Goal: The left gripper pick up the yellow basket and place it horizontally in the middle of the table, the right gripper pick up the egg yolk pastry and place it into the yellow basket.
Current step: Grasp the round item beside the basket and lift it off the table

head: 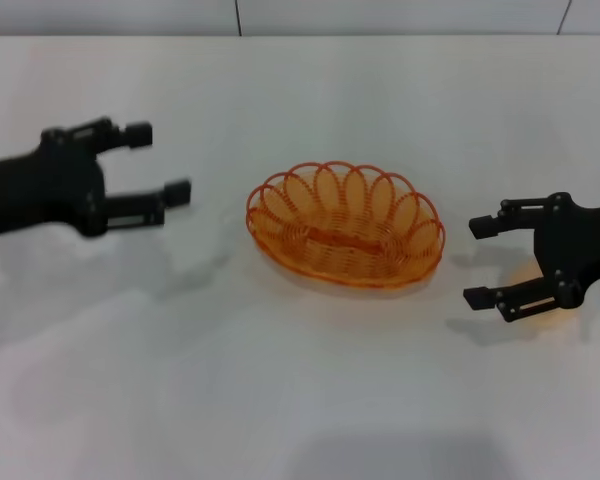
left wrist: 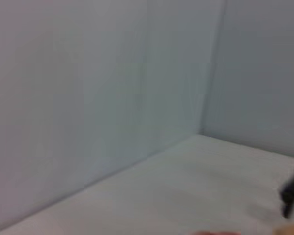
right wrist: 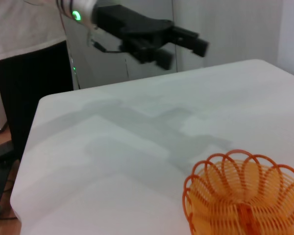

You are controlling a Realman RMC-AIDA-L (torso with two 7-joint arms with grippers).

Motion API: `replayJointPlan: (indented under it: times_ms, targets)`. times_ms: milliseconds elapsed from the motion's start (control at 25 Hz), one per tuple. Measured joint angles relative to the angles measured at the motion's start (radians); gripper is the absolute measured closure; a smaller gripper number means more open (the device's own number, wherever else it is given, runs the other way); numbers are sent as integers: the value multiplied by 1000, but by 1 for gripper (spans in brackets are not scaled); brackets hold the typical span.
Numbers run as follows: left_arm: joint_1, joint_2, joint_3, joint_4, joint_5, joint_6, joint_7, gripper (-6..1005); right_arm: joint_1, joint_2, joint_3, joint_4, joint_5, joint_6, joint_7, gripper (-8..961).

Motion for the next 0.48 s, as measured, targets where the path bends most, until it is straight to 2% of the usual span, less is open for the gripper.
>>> replayJointPlan:
  times_ms: [160, 280, 360, 480]
  targets:
    - [-20, 82, -3, -116, 20, 113, 108, 127, -5, -2, 1, -45, -38, -5, 46, 90]
    - [-45, 134, -3, -189, 47, 178, 148, 126, -3, -2, 1, -56, -67, -6, 79, 100]
    - [-54, 149, -3, -200, 76, 211, 154, 126, 1, -3, 2, -64, -101, -4, 109, 101]
    - [-57, 153, -3, -179, 113, 231, 156, 127, 7, -3, 1, -83, -158, 0, 163, 103]
